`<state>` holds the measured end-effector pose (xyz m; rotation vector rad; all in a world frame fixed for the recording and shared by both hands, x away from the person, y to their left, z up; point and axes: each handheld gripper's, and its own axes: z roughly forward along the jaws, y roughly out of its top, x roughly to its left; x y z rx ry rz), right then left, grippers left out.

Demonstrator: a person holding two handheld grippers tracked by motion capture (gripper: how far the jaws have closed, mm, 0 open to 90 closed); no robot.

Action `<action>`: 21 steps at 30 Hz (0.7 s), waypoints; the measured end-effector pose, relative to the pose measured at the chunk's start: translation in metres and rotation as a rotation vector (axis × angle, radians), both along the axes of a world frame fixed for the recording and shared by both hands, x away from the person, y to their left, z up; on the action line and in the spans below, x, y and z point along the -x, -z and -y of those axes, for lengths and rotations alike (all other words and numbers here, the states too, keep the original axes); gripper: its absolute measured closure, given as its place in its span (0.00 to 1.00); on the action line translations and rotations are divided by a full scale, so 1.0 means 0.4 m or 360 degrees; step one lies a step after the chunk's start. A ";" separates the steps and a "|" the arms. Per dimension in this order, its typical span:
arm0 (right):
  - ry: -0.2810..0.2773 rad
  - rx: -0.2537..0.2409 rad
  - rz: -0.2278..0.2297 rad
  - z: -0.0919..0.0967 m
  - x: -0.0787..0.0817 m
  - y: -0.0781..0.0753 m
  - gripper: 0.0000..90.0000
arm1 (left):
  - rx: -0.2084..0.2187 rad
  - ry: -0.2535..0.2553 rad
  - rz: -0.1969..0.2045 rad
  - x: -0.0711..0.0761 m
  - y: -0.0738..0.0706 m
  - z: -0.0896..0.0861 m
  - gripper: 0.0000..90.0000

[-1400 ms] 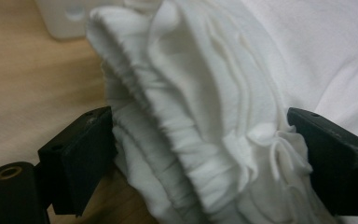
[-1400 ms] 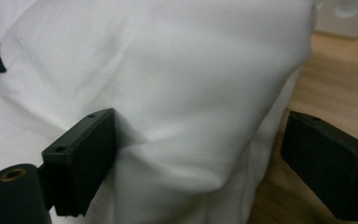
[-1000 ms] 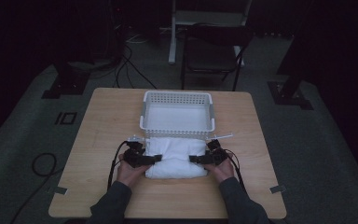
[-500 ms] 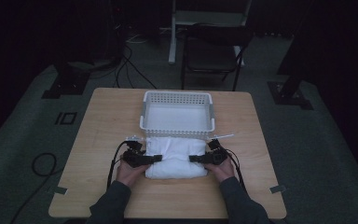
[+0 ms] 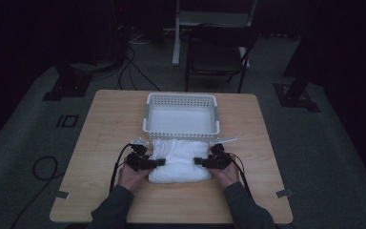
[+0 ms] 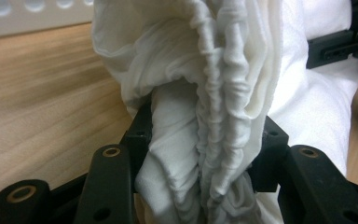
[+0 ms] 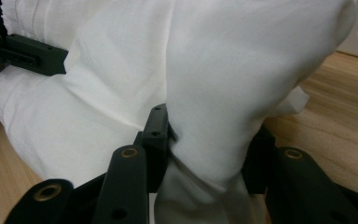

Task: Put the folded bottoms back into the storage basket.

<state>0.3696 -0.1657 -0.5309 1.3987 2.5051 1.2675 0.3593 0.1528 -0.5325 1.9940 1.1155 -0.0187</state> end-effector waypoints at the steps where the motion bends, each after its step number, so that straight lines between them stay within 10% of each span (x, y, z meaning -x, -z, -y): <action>1: -0.0002 0.0000 0.0010 -0.001 0.001 -0.002 0.70 | -0.0012 -0.0001 0.0011 0.002 -0.004 0.001 0.60; 21: -0.0028 0.0066 0.0176 -0.022 0.046 -0.054 0.70 | -0.0101 -0.0031 0.0154 0.040 -0.059 0.001 0.61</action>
